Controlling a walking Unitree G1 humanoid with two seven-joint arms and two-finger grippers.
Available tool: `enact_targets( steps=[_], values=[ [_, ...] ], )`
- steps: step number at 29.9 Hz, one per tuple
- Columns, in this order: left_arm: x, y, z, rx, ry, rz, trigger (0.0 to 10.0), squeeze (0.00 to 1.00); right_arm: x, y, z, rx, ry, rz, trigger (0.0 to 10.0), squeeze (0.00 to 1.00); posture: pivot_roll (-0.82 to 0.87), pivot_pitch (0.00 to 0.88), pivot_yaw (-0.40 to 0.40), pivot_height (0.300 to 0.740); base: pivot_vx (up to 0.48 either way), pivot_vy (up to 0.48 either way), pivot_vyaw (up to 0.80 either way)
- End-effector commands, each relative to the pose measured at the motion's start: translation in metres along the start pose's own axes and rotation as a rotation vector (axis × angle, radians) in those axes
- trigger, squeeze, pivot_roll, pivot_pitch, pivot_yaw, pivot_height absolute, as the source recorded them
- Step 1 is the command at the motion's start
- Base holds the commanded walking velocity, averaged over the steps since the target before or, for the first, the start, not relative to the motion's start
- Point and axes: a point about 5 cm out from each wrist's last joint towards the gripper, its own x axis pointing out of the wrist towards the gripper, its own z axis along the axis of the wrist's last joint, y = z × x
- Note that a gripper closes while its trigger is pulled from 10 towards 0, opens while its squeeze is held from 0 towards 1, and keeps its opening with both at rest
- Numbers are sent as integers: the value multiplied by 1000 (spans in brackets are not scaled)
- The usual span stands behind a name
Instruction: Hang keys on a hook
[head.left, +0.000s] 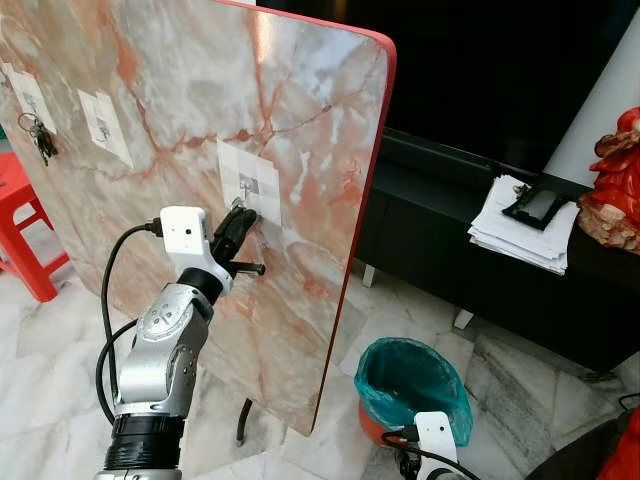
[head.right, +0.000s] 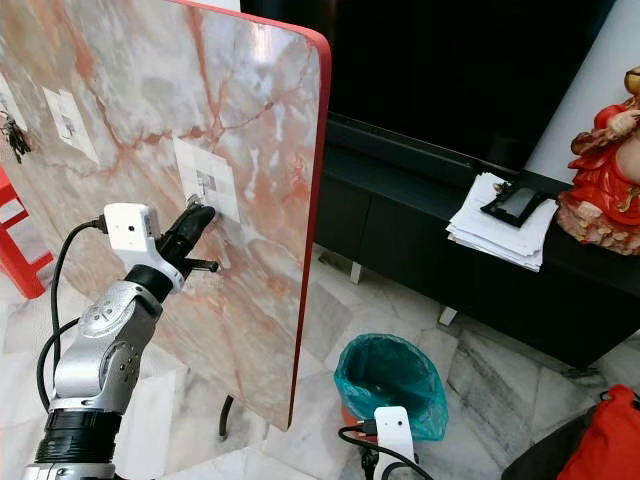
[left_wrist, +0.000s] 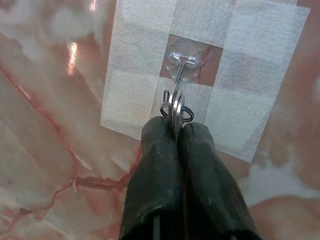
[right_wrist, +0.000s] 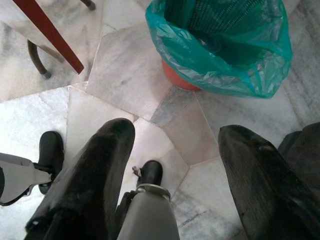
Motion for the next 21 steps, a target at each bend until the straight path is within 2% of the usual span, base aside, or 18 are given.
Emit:
enact_targets(
  steps=[1,7,17,21],
  values=[
    [-1,-3,1,21,4,-14,10000,0,0,-2,-3,-5,16,-4,10000,0,51,0,-104,740,0,0,0],
    [-2,-4,10,37,-31,-18,10000,0,0,-1,-4,-5,16,-3,10000,0,52,0,-103,740,0,0,0],
    [1,-11,8,36,-8,-83,10000,0,0,-2,-3,0,15,-7,10000,0,49,0,-102,740,0,0,0],
    [3,-9,10,42,-20,-64,10000,0,0,-2,-4,0,15,-7,10000,0,49,0,-103,740,0,0,0]
  ],
)
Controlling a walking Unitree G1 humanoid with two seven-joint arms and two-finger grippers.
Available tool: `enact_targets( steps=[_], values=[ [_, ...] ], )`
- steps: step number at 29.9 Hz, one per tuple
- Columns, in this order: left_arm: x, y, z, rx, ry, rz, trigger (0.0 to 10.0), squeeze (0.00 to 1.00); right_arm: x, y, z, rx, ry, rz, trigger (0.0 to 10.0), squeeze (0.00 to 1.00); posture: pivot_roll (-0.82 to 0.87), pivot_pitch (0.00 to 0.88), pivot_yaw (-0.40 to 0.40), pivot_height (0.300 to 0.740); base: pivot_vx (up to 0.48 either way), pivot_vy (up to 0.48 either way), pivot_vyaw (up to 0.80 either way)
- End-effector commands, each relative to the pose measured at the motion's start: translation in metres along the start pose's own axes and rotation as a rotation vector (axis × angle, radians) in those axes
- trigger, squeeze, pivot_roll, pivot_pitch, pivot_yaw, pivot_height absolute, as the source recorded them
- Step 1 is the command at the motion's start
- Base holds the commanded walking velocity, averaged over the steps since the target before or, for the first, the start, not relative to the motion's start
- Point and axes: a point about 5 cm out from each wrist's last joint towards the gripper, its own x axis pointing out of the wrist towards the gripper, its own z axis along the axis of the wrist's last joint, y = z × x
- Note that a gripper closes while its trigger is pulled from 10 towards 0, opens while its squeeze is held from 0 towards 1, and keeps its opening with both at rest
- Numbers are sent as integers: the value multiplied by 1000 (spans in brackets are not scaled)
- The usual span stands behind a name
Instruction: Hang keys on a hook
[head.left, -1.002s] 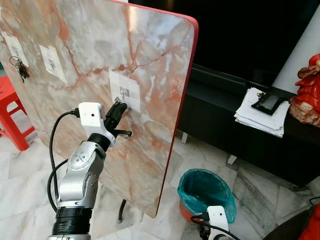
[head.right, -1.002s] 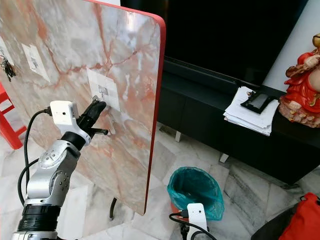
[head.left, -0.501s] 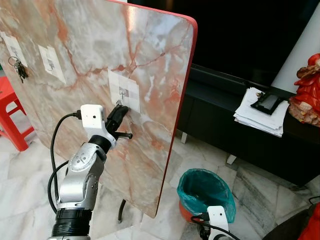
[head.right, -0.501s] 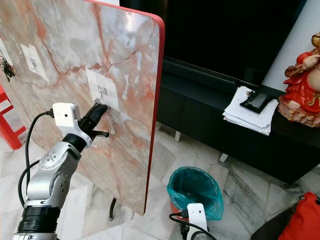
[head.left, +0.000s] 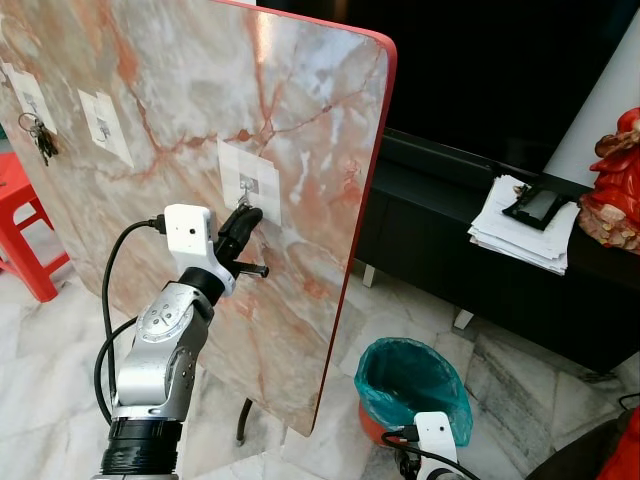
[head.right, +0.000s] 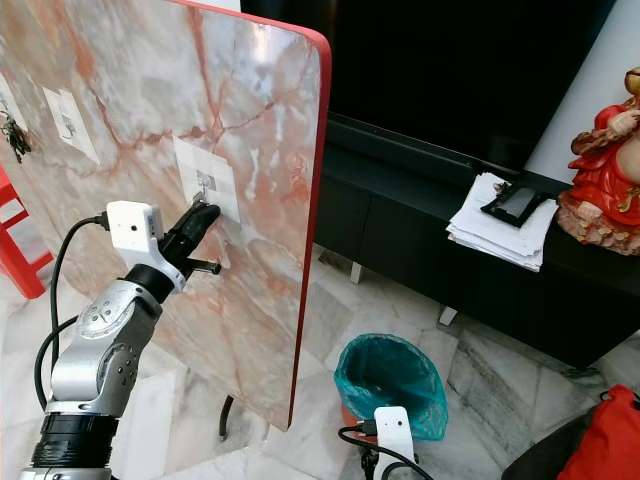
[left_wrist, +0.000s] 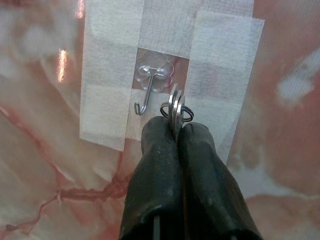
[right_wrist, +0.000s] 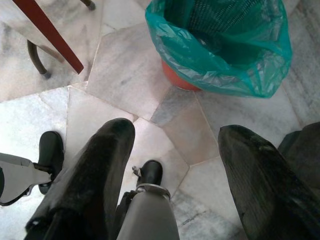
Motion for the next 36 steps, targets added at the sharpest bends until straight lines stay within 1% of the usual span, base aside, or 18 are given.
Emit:
enact_targets(
  steps=[1,8,24,28,31,36],
  values=[
    [4,-1,4,12,-6,1,10000,0,0,-2,-4,-1,15,-6,10000,0,51,0,-104,740,0,0,0],
    [5,5,5,1,-6,21,10000,0,-1,-2,-4,-1,15,-5,10000,0,50,0,-104,740,0,0,0],
    [9,5,5,-15,-6,18,10000,0,-1,-2,-4,-5,16,-5,10000,0,48,0,-107,740,0,0,0],
    [7,6,6,-5,-10,24,10000,0,-1,-2,-3,-4,15,-6,10000,0,47,0,-106,740,0,0,0],
    [2,9,7,7,-18,53,10000,0,-1,-2,-4,-4,16,-5,10000,0,47,0,-106,740,0,0,0],
    [-2,11,5,8,-10,66,10000,0,0,-2,-3,-6,17,-3,10000,0,51,0,-106,740,0,0,0]
  ],
)
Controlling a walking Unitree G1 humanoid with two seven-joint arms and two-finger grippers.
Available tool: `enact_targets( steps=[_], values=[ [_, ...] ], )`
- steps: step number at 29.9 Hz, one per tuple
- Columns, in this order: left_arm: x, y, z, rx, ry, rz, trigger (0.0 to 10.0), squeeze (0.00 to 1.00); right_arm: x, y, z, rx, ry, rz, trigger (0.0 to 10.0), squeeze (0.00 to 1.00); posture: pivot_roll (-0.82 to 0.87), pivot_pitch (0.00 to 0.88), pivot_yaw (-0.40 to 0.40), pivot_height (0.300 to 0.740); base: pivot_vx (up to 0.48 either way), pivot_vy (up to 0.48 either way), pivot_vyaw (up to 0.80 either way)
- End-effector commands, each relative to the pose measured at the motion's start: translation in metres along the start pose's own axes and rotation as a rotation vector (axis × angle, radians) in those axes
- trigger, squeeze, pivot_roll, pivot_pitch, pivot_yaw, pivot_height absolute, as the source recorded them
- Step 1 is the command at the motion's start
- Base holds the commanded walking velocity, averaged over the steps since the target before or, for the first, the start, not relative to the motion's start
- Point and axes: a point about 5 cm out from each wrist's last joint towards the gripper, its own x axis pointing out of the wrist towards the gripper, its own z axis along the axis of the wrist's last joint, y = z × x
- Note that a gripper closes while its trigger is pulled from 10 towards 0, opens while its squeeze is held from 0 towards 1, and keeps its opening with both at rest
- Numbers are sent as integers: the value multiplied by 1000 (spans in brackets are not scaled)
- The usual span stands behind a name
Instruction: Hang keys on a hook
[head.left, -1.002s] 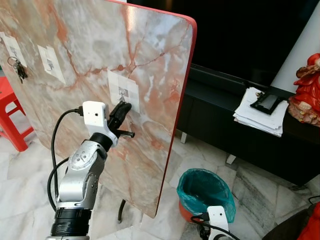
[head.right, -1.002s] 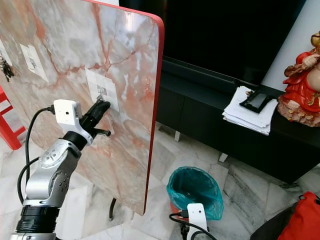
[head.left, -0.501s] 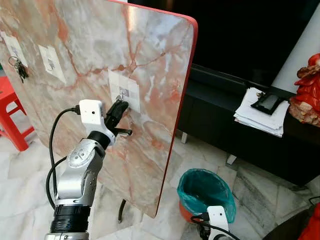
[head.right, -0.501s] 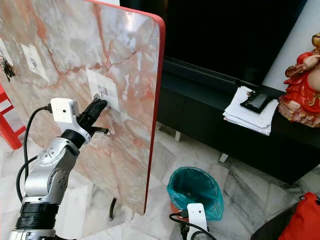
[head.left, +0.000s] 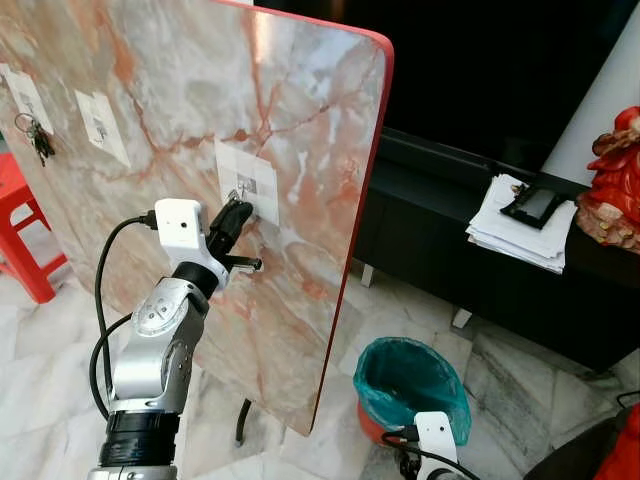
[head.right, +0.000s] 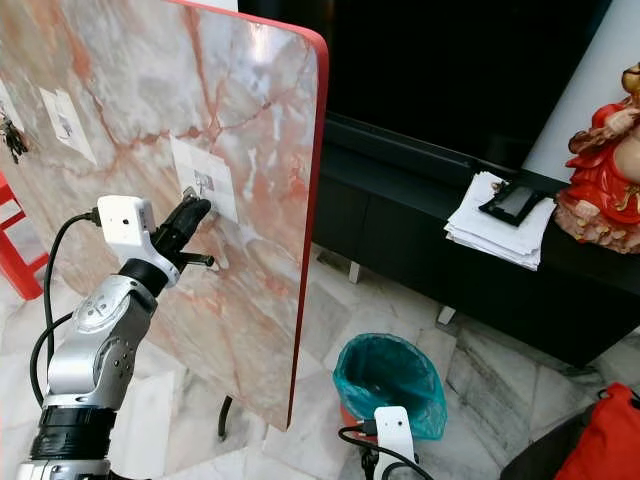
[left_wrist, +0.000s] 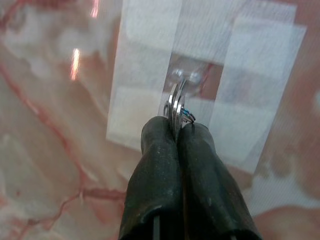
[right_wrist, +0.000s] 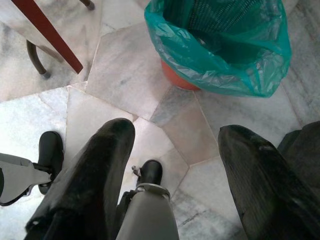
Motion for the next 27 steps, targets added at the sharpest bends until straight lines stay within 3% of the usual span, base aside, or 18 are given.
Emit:
enact_targets(
  steps=[1,27],
  values=[
    [-1,0,5,16,-11,4,10000,0,0,-2,-3,-4,16,-3,10000,0,51,0,-106,740,0,0,0],
    [9,-10,3,11,13,-72,10000,0,-1,-2,-5,-4,18,-6,10000,0,48,0,-105,740,0,0,0]
  ],
)
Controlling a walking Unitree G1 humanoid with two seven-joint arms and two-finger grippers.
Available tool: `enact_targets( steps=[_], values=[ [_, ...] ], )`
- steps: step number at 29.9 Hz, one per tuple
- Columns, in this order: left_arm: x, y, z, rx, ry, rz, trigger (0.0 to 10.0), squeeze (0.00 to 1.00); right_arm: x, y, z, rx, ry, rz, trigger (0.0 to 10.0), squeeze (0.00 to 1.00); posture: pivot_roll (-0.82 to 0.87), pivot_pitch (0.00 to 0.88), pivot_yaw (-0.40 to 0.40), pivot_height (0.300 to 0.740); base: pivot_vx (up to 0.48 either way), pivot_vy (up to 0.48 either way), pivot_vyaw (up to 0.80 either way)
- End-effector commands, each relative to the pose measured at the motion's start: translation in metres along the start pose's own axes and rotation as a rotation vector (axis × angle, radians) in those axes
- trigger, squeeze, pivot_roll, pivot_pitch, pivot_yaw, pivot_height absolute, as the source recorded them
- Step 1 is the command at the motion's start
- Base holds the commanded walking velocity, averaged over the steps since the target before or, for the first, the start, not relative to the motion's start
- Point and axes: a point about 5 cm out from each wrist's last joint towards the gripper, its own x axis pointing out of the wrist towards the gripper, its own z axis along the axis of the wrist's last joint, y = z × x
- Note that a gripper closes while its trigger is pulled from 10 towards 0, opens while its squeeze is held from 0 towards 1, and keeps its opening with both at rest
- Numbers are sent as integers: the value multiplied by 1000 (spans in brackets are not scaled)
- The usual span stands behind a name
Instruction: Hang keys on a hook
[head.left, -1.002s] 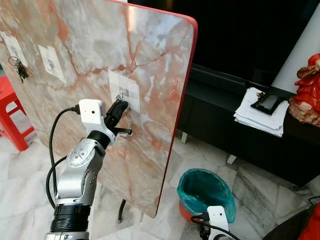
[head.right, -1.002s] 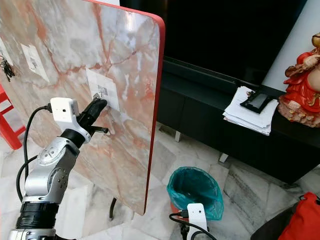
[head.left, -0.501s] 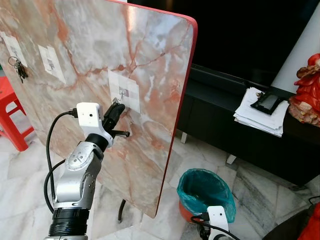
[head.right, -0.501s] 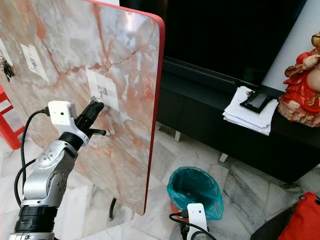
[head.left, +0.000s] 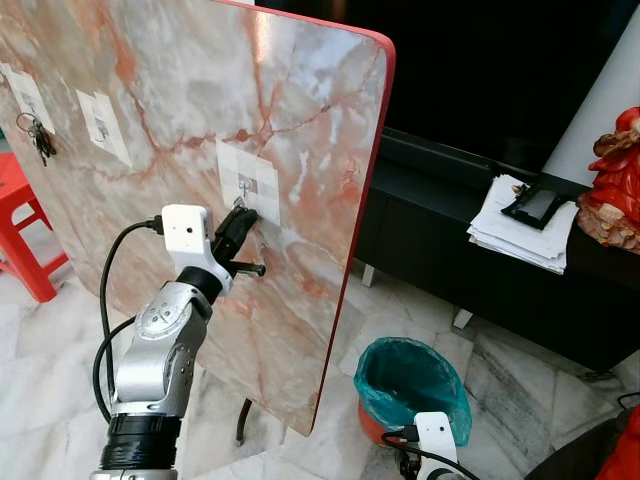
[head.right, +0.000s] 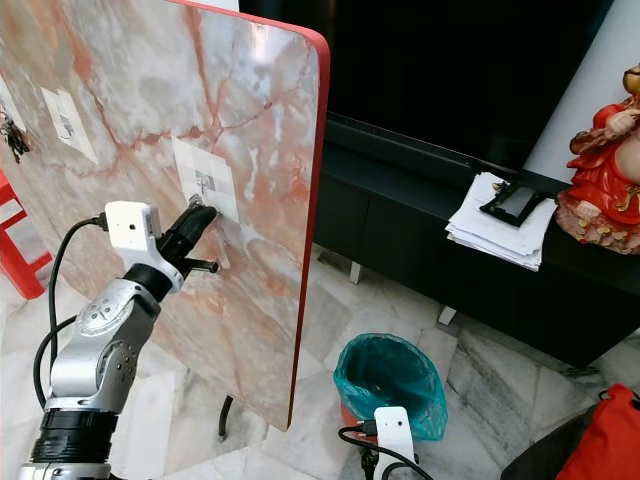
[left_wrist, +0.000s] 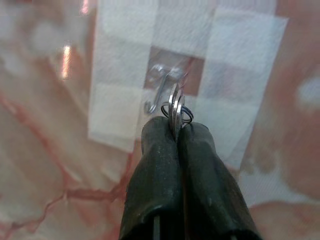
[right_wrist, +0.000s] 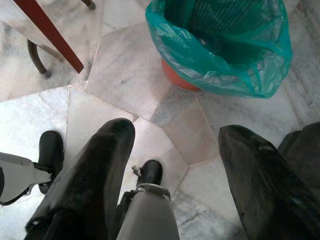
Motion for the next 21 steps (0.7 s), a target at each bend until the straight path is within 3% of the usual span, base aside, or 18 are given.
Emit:
enact_targets(
  steps=[1,21],
  values=[
    [4,-3,2,8,3,-21,10000,0,-1,-2,-4,-1,17,-7,10000,0,48,0,-105,740,0,0,0],
    [7,5,3,11,0,6,10000,0,-1,-3,-4,-4,17,-7,10000,0,46,0,-110,740,0,0,0]
  ],
)
